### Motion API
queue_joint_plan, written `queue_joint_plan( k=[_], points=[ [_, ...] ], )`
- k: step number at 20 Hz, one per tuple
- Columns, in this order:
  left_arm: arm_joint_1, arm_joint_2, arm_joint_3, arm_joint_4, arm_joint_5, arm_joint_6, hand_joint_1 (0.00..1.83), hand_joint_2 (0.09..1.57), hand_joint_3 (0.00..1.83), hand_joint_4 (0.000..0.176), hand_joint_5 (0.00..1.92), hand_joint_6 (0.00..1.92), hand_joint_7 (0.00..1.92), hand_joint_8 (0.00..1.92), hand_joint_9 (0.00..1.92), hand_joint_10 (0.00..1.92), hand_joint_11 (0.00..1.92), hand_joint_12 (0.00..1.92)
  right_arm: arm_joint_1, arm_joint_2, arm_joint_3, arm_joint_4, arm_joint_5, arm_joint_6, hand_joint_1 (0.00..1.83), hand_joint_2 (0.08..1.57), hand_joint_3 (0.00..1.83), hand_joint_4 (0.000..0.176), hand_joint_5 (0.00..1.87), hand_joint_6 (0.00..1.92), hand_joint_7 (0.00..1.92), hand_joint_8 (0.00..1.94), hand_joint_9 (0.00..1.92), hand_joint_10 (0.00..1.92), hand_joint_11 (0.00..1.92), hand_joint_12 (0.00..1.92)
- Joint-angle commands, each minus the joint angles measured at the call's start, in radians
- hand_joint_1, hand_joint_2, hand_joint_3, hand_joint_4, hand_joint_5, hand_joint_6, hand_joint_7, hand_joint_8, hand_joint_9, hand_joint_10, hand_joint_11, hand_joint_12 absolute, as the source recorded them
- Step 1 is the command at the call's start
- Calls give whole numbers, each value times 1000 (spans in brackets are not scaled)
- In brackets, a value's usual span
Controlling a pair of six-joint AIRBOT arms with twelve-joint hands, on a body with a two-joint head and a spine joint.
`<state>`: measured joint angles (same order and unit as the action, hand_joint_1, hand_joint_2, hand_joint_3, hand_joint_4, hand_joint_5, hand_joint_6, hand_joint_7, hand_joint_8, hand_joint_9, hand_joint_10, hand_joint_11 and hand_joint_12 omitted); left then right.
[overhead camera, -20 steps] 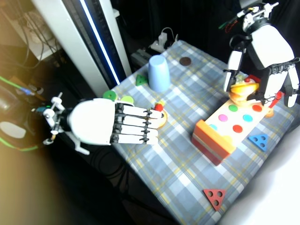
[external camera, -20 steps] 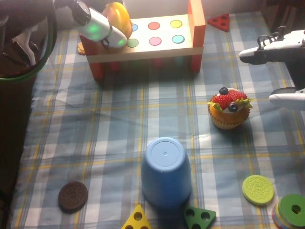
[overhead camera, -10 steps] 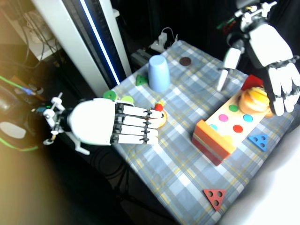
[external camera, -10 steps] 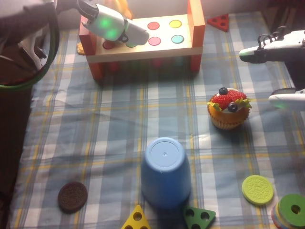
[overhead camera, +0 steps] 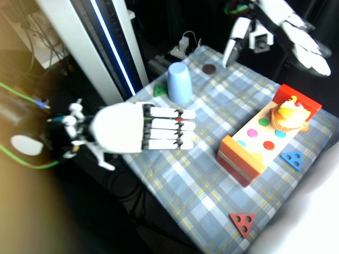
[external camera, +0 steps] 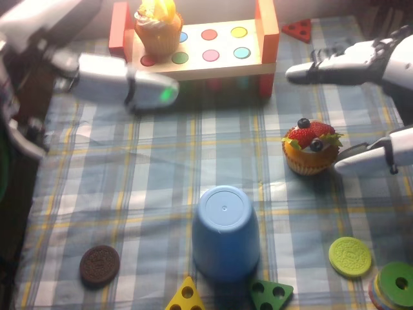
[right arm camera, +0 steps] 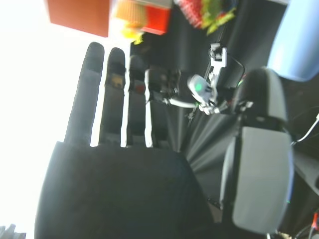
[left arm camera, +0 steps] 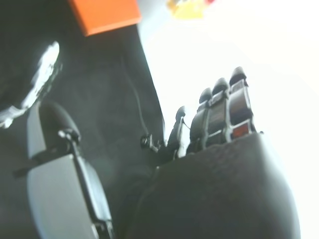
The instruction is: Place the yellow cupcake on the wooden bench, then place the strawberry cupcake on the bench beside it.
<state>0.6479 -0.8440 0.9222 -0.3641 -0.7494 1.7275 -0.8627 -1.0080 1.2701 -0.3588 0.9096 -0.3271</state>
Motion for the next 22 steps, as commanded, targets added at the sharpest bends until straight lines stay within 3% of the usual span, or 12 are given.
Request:
queue_joint_plan(
  k=[1,4,5,7,13,14,16,17,18,20,21,22],
  points=[
    [9,21,-7,31,-216,-63,957,760,0,176,0,0,0,0,0,0,0,0,23,-4,5,25,79,13,793,896,0,0,357,1,553,8,620,3,447,449],
    [76,55,-30,53,-283,-191,744,764,0,176,0,0,0,0,0,0,0,0,49,-25,22,-22,35,34,768,928,0,44,363,0,615,0,702,2,412,843],
    [100,63,-37,53,-307,-216,752,755,0,176,0,0,0,0,0,0,0,0,61,-37,33,-46,13,48,854,934,0,40,380,0,652,3,756,26,318,1213],
    [129,69,-47,44,-334,-235,822,747,0,176,0,0,0,0,0,0,0,0,75,-59,47,-73,-29,54,952,890,5,1,466,0,747,0,543,1147,414,1749],
    [152,69,-49,31,-348,-263,791,764,2,176,0,0,0,0,0,0,0,0,92,-94,69,-100,-82,54,1189,952,1,0,757,12,1017,91,723,1464,700,1872],
    [158,69,-49,27,-356,-270,801,765,2,176,0,0,0,0,0,0,0,0,99,-99,72,-113,-96,54,1251,1064,7,0,946,729,1027,761,876,1502,850,1862],
    [166,69,-49,24,-363,-283,767,765,3,176,0,0,0,0,0,0,3,1,107,-105,76,-128,-110,54,1174,1098,0,0,1010,899,804,1582,910,1901,985,1919],
    [168,69,-49,23,-365,-285,751,768,4,176,0,0,0,0,0,0,0,0,109,-106,76,-129,-111,54,1169,1102,0,0,1009,909,799,1553,821,1917,881,1921],
    [170,70,-49,21,-367,-287,739,768,3,176,0,0,0,0,0,0,8,3,113,-106,78,-129,-111,54,1254,1138,0,0,986,702,922,1352,931,1462,875,1730],
    [178,72,-49,16,-371,-293,744,764,1,176,0,0,0,0,0,0,13,6,130,-103,80,-134,-109,54,1240,1168,5,0,915,817,870,1432,918,1541,922,1789],
    [184,73,-49,14,-377,-300,757,760,0,176,0,0,0,0,0,0,8,4,151,-102,80,-142,-100,54,1238,1127,1,0,967,831,976,1185,933,1103,799,1493],
    [188,73,-49,13,-380,-305,758,760,0,176,0,0,0,0,0,0,8,4,166,-102,79,-145,-89,54,1242,1141,2,0,956,820,939,1280,895,1045,702,1513]
  ],
)
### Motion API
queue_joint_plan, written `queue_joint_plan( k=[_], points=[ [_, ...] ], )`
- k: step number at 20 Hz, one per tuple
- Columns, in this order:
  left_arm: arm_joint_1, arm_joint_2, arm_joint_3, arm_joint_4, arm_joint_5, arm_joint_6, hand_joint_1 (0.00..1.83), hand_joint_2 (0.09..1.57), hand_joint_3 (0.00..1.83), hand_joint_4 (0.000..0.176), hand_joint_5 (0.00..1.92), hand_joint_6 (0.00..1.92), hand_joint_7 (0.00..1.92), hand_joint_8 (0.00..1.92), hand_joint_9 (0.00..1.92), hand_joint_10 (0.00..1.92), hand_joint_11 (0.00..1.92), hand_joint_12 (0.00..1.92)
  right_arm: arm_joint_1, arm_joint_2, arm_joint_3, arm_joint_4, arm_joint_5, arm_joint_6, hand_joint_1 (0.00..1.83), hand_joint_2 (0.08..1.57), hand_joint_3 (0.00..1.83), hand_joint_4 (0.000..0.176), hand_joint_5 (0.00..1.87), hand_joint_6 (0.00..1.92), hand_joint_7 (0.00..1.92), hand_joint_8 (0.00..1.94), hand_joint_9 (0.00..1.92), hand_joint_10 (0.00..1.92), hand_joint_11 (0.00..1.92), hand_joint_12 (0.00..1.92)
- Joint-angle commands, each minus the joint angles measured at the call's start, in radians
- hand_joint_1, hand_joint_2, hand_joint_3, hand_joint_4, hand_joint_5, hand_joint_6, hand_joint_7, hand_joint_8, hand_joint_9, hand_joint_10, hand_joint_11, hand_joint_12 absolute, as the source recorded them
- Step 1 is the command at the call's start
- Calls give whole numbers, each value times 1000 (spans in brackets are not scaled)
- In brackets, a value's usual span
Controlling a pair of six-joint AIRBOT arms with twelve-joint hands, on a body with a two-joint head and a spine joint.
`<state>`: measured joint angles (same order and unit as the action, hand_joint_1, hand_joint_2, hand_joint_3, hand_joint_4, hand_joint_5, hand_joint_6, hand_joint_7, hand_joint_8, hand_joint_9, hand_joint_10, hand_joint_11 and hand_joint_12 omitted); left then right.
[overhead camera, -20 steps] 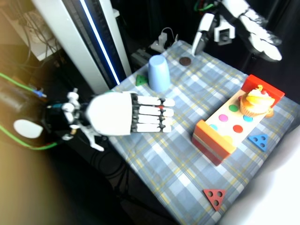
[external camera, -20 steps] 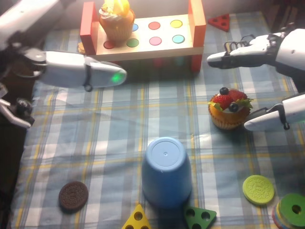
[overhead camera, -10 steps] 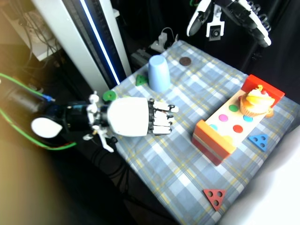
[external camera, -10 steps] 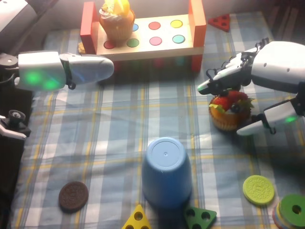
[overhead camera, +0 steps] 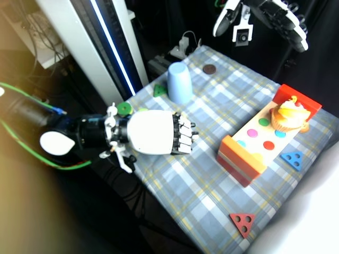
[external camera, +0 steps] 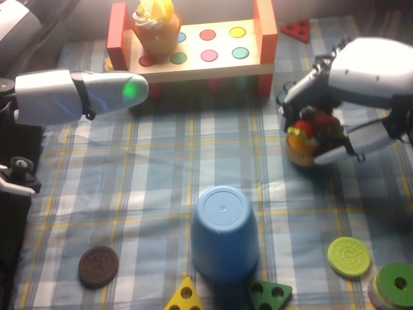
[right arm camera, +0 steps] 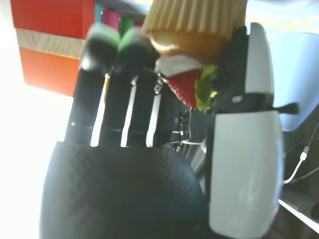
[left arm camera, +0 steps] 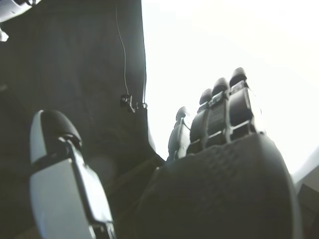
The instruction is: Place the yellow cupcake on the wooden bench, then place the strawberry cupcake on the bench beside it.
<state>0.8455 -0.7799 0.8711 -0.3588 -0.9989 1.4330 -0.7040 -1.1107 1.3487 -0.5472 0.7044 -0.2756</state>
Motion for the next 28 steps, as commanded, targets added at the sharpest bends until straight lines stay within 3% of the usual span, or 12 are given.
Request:
queue_joint_plan(
  k=[1,4,7,8,10,14,15,18,21,23,24,28],
  points=[
    [-3,10,2,6,-136,-19,765,758,0,176,0,0,0,0,0,0,25,12,38,7,1,42,141,2,1233,1134,0,0,972,824,949,1247,875,1023,654,1494],
    [8,11,2,1,-144,-27,745,768,3,176,0,0,0,0,0,0,7,5,123,15,1,40,204,0,1346,1111,2,0,911,978,1011,969,936,1105,711,1293],
    [15,11,2,2,-148,-35,721,765,0,176,0,0,0,0,0,0,2,2,222,16,7,40,228,-44,1376,1089,0,0,922,1094,1228,597,865,1118,266,1231],
    [16,11,2,2,-149,-35,705,763,0,176,0,0,0,0,0,0,13,7,244,12,13,40,227,-54,1257,1103,4,0,919,1132,1115,724,807,764,236,1297],
    [16,11,2,6,-149,-35,716,766,1,176,0,0,0,0,0,0,7,5,293,-13,39,40,224,-60,1375,1069,0,0,946,1038,1190,494,1032,1046,850,1206],
    [16,10,3,13,-144,-38,713,770,2,176,0,0,0,0,0,0,11,8,381,-73,95,40,189,-65,1385,1067,7,0,967,1000,1176,504,1009,1083,699,1222],
    [16,10,3,14,-140,-38,685,759,0,176,0,0,0,0,0,0,11,9,403,-88,107,40,170,-76,1278,1061,0,0,1039,947,1196,545,1122,701,849,1163],
    [15,3,11,17,-127,-38,701,767,1,176,0,0,0,0,0,0,24,16,442,-148,162,40,87,-95,1393,1037,0,0,1048,865,1341,166,1084,965,716,1125],
    [5,-8,22,19,-108,-42,705,768,1,176,0,0,0,0,0,0,12,13,447,-205,214,32,5,-96,1261,1045,0,0,1161,789,1140,596,980,210,213,1311],
    [1,-13,28,22,-99,-44,717,776,4,176,0,0,0,0,0,0,6,12,449,-246,244,-3,-65,-96,1248,1058,1,0,1134,809,1087,727,956,118,8,1111],
    [-1,-14,30,24,-97,-44,722,774,3,176,0,0,0,0,0,0,8,13,449,-266,260,-18,-99,-96,1248,1057,0,14,1097,867,1137,648,952,94,1,792],
    [-12,-18,32,34,-90,-44,711,787,6,176,0,0,0,0,0,0,20,9,449,-302,289,-37,-166,-96,1240,1065,0,37,1091,787,1096,814,1105,164,426,1357]
  ],
)
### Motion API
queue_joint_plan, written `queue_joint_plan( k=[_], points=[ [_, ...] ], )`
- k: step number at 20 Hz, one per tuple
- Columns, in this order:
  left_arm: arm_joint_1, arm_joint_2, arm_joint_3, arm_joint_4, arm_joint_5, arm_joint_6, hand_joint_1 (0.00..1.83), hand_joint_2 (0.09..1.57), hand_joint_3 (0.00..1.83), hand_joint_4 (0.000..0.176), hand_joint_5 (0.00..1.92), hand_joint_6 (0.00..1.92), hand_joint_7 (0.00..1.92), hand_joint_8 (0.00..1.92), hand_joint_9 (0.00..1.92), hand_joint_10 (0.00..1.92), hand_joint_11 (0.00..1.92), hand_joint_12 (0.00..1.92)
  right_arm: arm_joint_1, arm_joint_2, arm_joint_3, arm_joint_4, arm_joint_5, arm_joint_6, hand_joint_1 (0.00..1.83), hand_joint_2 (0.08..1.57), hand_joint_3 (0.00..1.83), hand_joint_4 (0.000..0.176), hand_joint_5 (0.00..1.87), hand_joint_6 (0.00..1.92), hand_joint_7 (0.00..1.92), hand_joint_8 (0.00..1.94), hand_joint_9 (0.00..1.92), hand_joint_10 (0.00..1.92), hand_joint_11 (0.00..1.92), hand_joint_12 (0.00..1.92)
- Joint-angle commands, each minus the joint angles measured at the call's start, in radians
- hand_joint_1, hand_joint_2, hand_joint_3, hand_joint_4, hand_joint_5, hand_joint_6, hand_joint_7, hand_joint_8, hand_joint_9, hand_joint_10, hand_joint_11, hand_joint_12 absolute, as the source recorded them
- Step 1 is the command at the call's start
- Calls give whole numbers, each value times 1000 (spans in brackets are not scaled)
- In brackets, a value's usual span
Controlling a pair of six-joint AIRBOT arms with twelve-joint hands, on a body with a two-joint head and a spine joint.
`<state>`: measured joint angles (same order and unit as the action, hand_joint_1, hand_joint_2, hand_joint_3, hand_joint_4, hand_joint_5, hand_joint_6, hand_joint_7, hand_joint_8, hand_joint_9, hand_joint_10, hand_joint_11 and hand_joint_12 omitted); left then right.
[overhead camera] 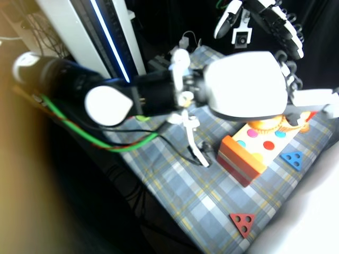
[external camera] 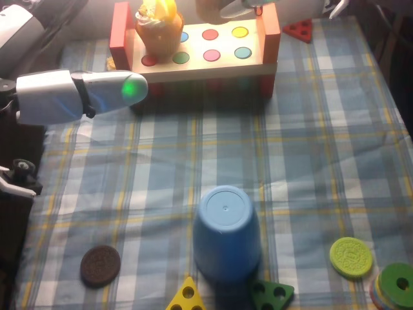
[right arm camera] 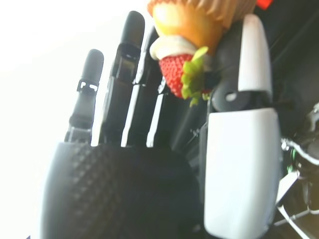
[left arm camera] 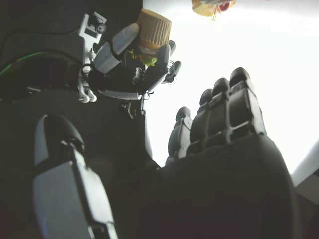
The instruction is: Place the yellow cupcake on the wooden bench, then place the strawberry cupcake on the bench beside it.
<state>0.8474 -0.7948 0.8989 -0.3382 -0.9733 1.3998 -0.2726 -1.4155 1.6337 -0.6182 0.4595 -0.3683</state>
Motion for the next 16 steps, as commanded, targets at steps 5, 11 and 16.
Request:
queue_joint_plan(
  k=[5,11,16],
  points=[
    [-22,-8,7,21,-108,-11,700,785,3,176,0,0,0,0,0,0,16,10,16,-27,15,2,29,-3,1253,1078,0,0,1034,728,1104,957,1022,1137,891,1602],
    [-24,-8,7,21,-106,-15,722,796,5,176,0,0,0,0,0,0,7,10,-23,-34,15,-12,8,14,1028,1055,0,0,844,151,966,359,941,521,611,1288],
    [-24,-8,6,21,-107,-19,715,783,0,176,0,0,0,0,0,0,34,27,-40,-34,15,-43,9,63,1024,1049,1,0,819,1,998,218,901,522,506,1441]
  ],
)
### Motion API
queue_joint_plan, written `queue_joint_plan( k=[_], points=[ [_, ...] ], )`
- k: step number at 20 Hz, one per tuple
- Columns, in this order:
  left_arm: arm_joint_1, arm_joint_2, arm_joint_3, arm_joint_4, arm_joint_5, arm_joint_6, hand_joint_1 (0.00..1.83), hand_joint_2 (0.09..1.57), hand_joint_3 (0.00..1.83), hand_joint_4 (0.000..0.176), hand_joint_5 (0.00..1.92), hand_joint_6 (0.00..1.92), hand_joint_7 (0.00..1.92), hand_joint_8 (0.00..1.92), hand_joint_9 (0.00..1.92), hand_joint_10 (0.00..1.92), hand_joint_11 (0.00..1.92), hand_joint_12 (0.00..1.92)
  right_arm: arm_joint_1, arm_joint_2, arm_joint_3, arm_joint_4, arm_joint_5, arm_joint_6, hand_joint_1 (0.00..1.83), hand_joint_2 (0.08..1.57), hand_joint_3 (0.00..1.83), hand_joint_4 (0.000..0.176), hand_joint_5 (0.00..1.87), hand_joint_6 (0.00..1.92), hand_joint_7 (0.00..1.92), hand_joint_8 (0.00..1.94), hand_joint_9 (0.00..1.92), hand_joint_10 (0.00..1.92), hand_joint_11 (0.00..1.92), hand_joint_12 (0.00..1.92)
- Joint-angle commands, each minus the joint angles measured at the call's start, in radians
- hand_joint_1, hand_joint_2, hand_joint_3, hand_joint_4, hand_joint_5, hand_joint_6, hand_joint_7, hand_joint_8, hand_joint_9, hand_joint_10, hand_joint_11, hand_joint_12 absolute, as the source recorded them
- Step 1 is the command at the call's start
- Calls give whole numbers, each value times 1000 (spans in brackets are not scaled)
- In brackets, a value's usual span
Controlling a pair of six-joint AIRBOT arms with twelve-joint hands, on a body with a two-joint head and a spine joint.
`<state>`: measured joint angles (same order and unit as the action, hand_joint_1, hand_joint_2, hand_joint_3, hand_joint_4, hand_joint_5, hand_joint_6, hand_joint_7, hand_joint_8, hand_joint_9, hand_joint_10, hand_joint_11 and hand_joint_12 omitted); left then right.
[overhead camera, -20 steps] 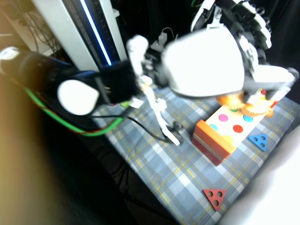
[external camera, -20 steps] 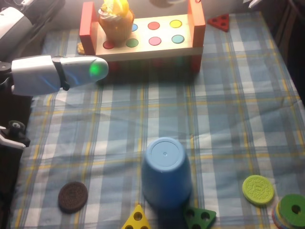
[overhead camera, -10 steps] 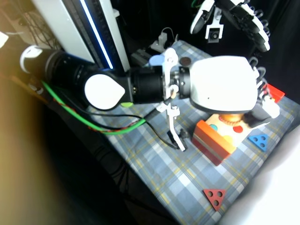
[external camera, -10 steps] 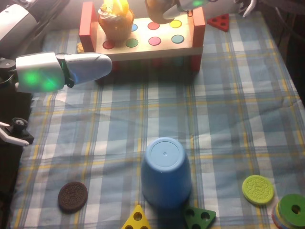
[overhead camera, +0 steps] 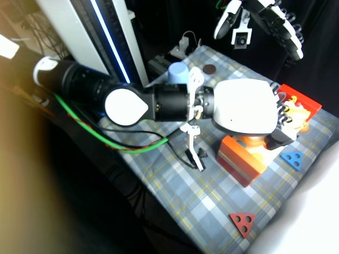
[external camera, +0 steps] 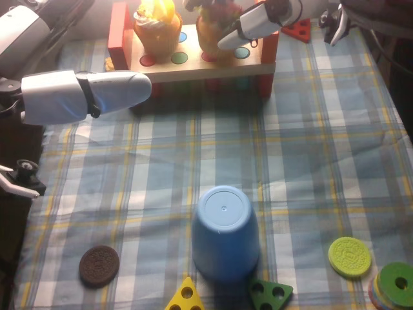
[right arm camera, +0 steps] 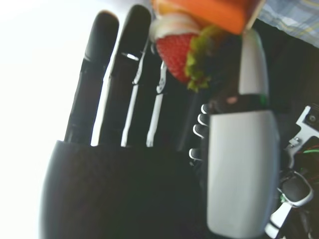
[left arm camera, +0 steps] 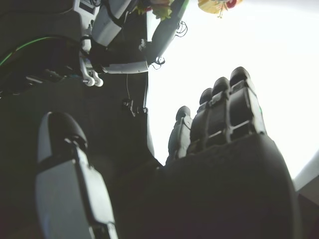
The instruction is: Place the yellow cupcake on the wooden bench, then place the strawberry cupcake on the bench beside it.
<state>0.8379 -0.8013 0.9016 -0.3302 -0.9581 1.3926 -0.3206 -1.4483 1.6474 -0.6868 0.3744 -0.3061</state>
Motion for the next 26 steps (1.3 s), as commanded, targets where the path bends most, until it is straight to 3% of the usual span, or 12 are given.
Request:
queue_joint_plan(
  k=[1,7,8,11,13,16,17,20,21,23,24,26],
  points=[
    [-14,-2,3,13,-122,-13,710,788,0,176,0,0,0,0,0,0,26,25,2,-1,1,17,94,11,1019,1044,0,0,820,0,1034,152,879,525,459,1457],
    [-14,-2,3,12,-122,-19,706,779,0,176,0,0,0,0,0,0,43,47,-10,0,6,11,89,22,958,1022,1,9,731,0,995,2,658,186,20,1211],
    [-14,-2,3,12,-122,-19,696,778,0,176,0,0,0,0,0,0,35,46,-10,0,7,11,87,22,909,1033,4,48,667,0,921,3,573,122,3,1040],
    [-14,-1,3,12,-122,-22,727,780,0,176,0,0,0,0,0,0,3,41,-10,0,7,10,83,23,819,965,0,123,465,0,548,0,463,41,0,1051],
    [-12,-1,2,12,-123,-25,698,785,1,176,0,0,0,0,0,0,11,49,-10,0,7,10,83,27,788,930,0,149,374,4,384,0,371,9,0,819],
    [-9,-1,2,11,-126,-32,677,790,3,176,0,0,0,0,0,0,8,57,-10,0,5,10,82,32,757,877,0,129,270,2,244,0,200,6,0,347],
    [-6,0,1,10,-130,-38,695,791,3,176,0,0,0,0,0,0,8,60,-10,0,2,11,82,32,674,858,0,160,192,1,164,4,100,6,0,69],
    [2,4,0,3,-140,-47,719,787,1,176,0,0,0,0,0,0,8,72,-10,7,-5,11,82,32,631,861,1,152,109,0,79,0,8,0,0,0],
    [5,5,-1,2,-142,-51,712,779,0,176,0,0,0,0,0,0,1,72,-10,14,-6,11,82,32,663,869,4,166,87,0,49,0,1,0,0,0],
    [9,8,-4,-2,-152,-55,717,776,0,136,10,3,0,0,0,0,10,80,-10,40,-19,15,90,32,649,867,1,173,40,1,26,3,49,16,80,37],
    [13,12,-6,-6,-163,-55,724,769,0,129,19,6,0,0,0,0,16,88,-10,66,-31,31,115,32,597,867,0,162,45,0,29,0,63,2,15,391],
    [23,24,-9,-11,-188,-73,826,770,0,165,0,0,0,0,0,0,1,89,-10,127,-70,98,164,-8,625,853,0,139,15,8,17,4,5,1,0,58]
  ],
)
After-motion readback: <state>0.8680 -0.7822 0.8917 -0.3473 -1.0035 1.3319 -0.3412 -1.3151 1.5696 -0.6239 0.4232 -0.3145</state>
